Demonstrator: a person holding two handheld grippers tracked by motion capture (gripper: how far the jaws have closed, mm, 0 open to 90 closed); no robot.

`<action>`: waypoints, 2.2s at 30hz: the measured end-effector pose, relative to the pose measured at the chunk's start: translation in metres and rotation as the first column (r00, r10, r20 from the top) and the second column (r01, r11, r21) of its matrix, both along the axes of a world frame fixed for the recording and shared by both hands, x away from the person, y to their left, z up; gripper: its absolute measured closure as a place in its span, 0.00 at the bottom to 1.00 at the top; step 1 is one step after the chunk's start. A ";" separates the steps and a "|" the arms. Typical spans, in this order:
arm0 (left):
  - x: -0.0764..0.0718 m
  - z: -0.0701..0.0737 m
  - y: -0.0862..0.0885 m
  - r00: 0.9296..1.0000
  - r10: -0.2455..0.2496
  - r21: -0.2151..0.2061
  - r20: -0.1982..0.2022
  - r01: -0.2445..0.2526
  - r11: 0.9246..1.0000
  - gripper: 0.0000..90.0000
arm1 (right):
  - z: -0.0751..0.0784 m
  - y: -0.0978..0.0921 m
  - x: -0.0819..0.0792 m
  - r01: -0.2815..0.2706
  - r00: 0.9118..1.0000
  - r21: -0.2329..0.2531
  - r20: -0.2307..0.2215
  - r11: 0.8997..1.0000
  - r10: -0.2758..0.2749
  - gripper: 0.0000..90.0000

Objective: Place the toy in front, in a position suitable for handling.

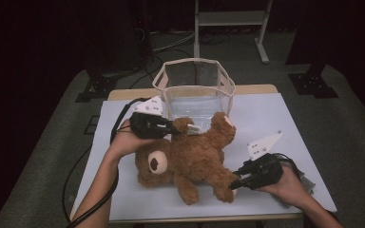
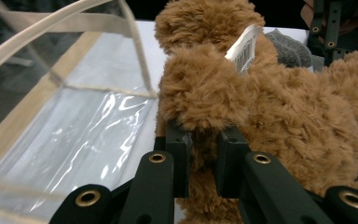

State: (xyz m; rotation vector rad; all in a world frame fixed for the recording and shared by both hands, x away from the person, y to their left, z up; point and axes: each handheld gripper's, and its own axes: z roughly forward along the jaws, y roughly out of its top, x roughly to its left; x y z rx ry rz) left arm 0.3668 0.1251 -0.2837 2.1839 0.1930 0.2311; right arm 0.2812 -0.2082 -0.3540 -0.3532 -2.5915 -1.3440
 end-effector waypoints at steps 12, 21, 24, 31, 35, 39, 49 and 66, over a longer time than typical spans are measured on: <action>0.016 -0.033 -0.061 0.996 -0.071 0.101 -0.050 0.075 0.992 0.87 | -0.038 -0.047 -0.003 0.079 0.995 -0.038 -0.064 0.996 -0.082 0.80; 0.028 -0.051 -0.072 0.994 -0.061 0.113 -0.093 0.072 0.991 0.82 | -0.066 -0.054 0.001 0.102 0.989 -0.093 -0.094 0.990 -0.111 0.71; 0.027 -0.051 -0.068 0.995 -0.056 0.124 -0.085 0.066 0.990 0.75 | -0.066 -0.055 0.001 0.094 0.989 -0.108 -0.102 0.990 -0.105 0.58; 0.016 -0.050 -0.046 0.997 -0.035 0.109 -0.073 0.043 0.993 0.52 | -0.052 -0.061 -0.005 0.114 0.991 -0.087 -0.058 0.990 -0.119 0.47; 0.008 -0.052 -0.028 0.997 -0.038 0.071 -0.072 0.044 0.997 0.46 | -0.041 -0.064 -0.004 0.129 0.990 -0.057 -0.041 0.990 -0.131 0.47; -0.002 -0.057 -0.013 0.997 -0.051 0.050 -0.059 0.054 0.997 0.40 | -0.034 -0.060 0.004 0.189 0.982 -0.030 0.005 0.982 -0.189 0.46; -0.030 -0.072 0.023 0.999 -0.039 0.004 -0.020 0.039 0.999 0.32 | -0.040 -0.031 0.025 0.238 0.966 -0.053 0.120 0.970 -0.231 0.48; -0.033 -0.097 0.009 0.999 -0.026 -0.007 0.031 0.027 1.000 0.22 | -0.044 -0.023 0.043 0.252 0.960 -0.057 0.140 0.966 -0.242 0.48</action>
